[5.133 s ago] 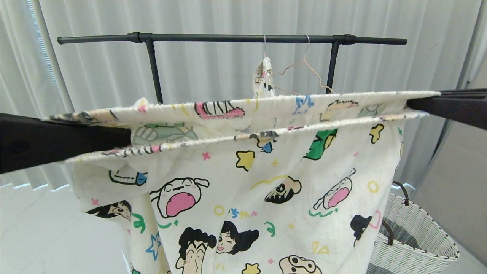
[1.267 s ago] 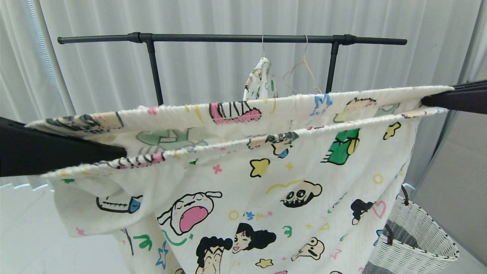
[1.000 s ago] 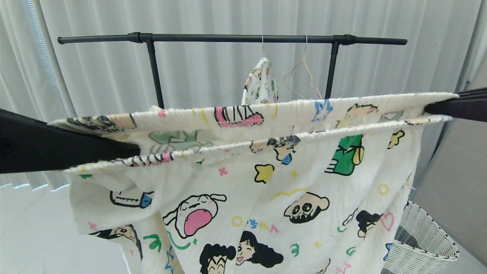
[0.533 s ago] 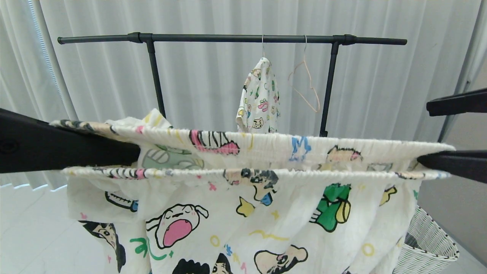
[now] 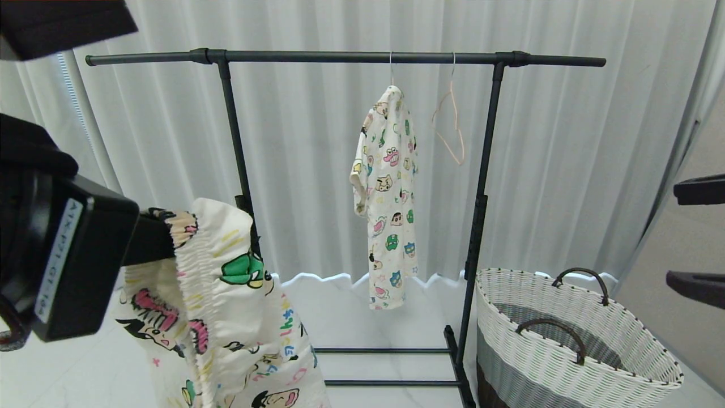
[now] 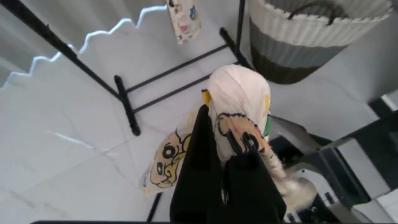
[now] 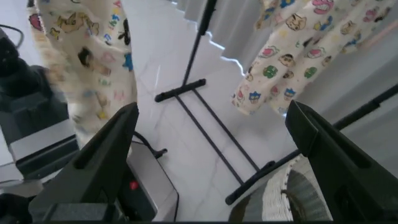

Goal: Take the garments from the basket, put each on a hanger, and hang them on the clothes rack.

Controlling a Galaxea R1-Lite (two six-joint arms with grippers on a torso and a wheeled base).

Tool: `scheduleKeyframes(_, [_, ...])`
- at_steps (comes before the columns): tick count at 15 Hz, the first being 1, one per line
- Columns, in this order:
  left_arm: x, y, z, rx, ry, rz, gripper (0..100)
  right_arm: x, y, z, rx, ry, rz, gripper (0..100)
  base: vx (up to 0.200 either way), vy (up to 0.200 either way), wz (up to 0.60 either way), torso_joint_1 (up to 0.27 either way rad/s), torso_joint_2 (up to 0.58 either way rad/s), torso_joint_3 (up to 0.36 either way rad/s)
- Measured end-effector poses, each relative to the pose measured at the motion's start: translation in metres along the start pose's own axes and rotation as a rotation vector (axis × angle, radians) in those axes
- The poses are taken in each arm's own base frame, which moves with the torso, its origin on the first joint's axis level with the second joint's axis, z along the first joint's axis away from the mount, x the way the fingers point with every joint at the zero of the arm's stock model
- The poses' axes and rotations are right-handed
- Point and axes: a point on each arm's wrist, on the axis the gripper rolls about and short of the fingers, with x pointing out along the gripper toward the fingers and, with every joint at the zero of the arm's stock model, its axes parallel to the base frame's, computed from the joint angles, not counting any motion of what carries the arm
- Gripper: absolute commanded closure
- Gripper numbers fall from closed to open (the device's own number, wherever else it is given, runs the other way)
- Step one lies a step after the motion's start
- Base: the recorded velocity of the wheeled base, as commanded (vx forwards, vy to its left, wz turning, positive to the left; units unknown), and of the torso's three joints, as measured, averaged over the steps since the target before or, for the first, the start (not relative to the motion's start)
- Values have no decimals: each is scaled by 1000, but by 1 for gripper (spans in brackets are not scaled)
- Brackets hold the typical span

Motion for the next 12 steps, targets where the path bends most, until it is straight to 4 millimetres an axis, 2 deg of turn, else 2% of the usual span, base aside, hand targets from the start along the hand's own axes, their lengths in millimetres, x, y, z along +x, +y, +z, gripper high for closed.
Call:
scheduleKeyframes(2, [5, 3, -4, 1, 20, 42, 100, 4, -10, -5, 20, 55, -195, 0, 0, 0, 0, 0, 0, 0])
scheduleKeyframes(5, [17, 23, -17, -40, 69, 229, 100, 14, -29, -19, 4, 210, -469, 0, 0, 0, 0, 0, 0, 0])
scheduleKeyframes(7, [18, 36, -30, -71, 102, 308, 100, 19, -40, -30, -42, 302, -580, 0, 0, 0, 0, 0, 0, 0])
scheduleKeyframes(11, [13, 47, -54, -81, 130, 393, 100, 25, -52, -38, -30, 314, -716, 0, 0, 0, 0, 0, 0, 0])
scheduleKeyframes(12, [13, 49, -59, -76, 137, 413, 100, 25, -53, -41, -29, 327, -721, 0, 0, 200, 0, 2, 2, 7])
